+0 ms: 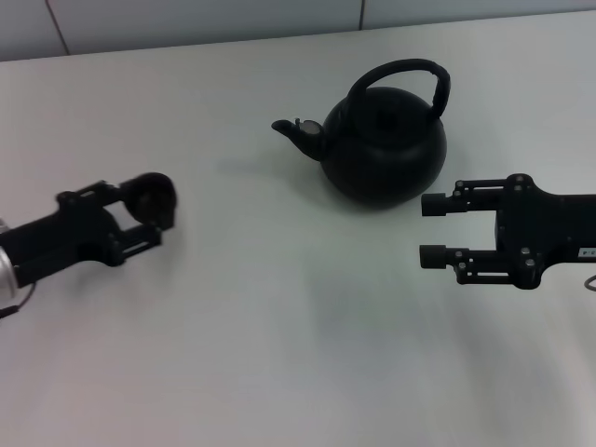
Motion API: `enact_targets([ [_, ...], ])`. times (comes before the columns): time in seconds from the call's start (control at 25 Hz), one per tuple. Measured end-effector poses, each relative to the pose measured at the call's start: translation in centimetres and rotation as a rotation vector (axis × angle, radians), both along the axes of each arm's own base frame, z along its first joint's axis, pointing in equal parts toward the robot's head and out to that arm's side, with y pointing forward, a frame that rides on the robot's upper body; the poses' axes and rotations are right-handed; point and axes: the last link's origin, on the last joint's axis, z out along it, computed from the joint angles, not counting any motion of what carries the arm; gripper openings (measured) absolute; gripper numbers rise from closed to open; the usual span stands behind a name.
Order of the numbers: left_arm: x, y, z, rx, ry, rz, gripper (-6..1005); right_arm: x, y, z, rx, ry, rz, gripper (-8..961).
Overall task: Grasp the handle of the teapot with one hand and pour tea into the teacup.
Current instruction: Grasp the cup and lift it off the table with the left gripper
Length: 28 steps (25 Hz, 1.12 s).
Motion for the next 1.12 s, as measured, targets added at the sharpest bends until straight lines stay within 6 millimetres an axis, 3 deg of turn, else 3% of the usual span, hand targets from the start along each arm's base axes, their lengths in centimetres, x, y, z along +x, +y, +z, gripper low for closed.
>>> enact_targets([
  [0.56,2.6,1.1,-2.1,-0.067,-0.028,-0.043,679,0.2,-0.3,0.0,-0.003,0.002,0.000,622],
  [1.12,2.1,0.3,-3.9,-0.099,-0.031,0.011,680,0.2,-0.4,0.0,-0.004,0.002,-0.001,621],
])
